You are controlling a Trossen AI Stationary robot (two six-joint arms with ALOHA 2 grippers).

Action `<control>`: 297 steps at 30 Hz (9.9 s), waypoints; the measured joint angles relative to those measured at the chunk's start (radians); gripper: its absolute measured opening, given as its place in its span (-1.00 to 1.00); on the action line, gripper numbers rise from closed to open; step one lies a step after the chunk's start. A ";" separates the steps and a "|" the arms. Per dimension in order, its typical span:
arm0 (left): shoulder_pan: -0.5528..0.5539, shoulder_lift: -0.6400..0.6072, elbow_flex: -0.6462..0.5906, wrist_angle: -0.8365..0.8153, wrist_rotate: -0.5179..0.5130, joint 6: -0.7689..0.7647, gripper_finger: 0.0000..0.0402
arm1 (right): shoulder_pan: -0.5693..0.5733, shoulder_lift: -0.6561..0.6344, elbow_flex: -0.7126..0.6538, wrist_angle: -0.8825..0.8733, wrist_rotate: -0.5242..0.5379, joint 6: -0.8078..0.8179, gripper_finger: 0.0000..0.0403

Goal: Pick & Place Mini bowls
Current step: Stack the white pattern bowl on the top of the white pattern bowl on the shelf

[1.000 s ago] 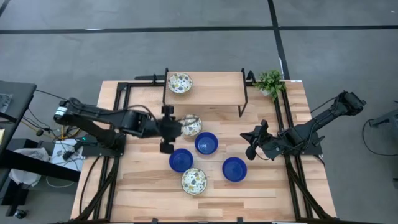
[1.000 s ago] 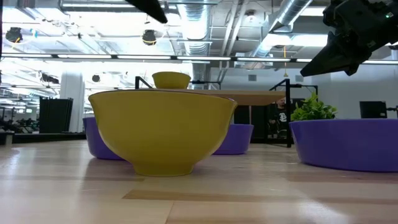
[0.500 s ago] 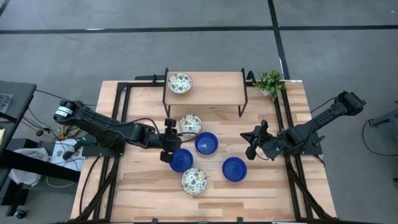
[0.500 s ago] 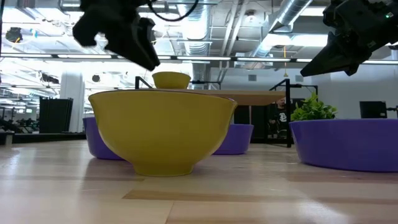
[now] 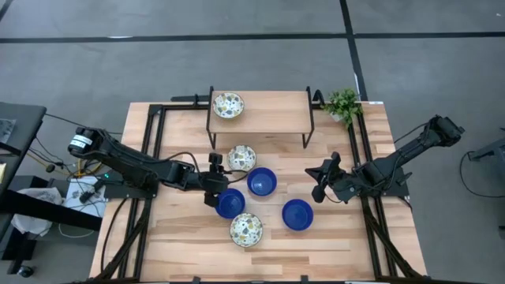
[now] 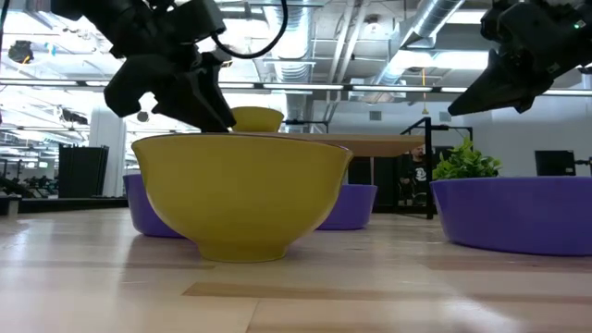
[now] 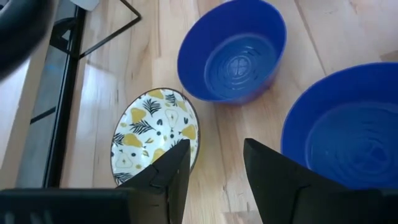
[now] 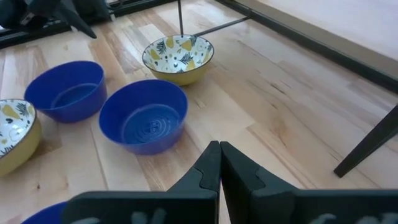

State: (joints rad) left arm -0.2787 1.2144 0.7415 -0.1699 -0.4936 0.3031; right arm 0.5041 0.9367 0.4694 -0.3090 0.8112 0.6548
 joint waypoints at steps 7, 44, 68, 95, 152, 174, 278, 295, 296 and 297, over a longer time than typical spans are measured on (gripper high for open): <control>0.000 0.000 0.000 0.011 0.000 0.000 -0.25 | 0.000 0.001 0.000 -0.004 0.005 -0.005 -1.00; 0.000 0.000 -0.045 0.074 0.004 0.006 -0.25 | -0.048 0.254 0.000 0.086 0.183 -0.002 -1.00; 0.150 0.001 -0.135 0.165 0.105 0.127 -0.25 | -0.048 0.254 0.000 0.086 0.183 -0.003 -1.00; 0.215 0.001 -0.171 0.167 0.041 0.190 -0.25 | -0.048 0.254 0.000 0.085 0.182 -0.008 -1.00; 0.233 0.094 -0.182 0.306 0.165 0.361 -0.25 | -0.048 0.254 0.000 0.083 0.181 -0.010 -1.00; 0.266 0.156 -0.182 0.374 0.184 0.407 -0.27 | -0.048 0.254 0.000 0.081 0.182 -0.010 -1.00; 0.264 0.155 -0.182 0.396 0.184 0.396 -0.92 | -0.011 0.254 0.000 0.641 -0.497 -0.610 -1.00; 0.264 0.155 -0.182 0.402 0.184 0.396 -0.94 | -0.016 0.254 0.000 0.632 -0.496 -0.604 -1.00; 0.264 0.155 -0.182 0.402 0.184 0.396 -0.94 | -0.016 0.254 0.000 0.632 -0.496 -0.604 -1.00; 0.264 0.155 -0.182 0.403 0.184 0.396 -0.94 | -0.016 0.254 0.000 0.632 -0.496 -0.604 -1.00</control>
State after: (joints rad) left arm -0.0151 1.3697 0.5594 0.2328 -0.3099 0.6987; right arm 0.4885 1.1908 0.4694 0.3229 0.3157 0.0509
